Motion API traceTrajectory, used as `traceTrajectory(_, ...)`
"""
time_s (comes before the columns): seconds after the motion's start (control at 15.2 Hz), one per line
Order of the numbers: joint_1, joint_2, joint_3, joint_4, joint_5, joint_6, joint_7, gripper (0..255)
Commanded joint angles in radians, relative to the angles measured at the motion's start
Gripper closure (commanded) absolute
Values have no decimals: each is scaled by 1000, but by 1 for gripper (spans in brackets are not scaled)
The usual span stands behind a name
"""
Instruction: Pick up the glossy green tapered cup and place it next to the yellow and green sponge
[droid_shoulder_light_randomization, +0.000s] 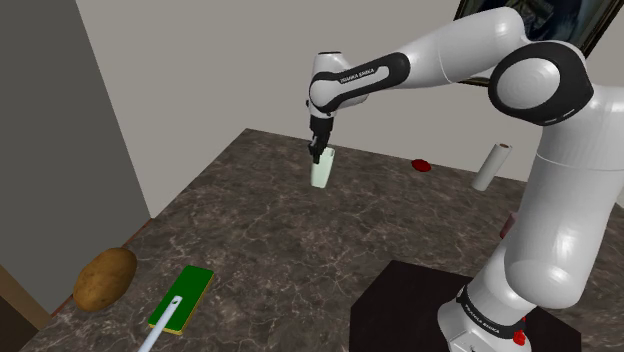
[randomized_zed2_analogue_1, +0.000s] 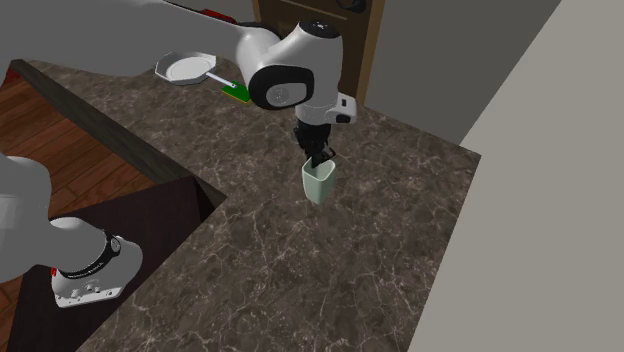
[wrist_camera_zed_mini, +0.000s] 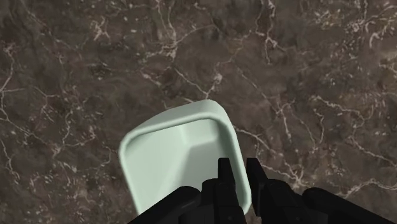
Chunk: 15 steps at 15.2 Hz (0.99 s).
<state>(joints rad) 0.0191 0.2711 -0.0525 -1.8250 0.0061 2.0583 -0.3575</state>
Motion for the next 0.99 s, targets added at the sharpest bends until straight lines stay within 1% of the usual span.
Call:
traceTrajectory(0.0, 0, -7, 0, 14, 0, -21, 1, 255)
traceTrajectory(0.92, 1, -55, -1, 140, -3, -194, 1, 255)
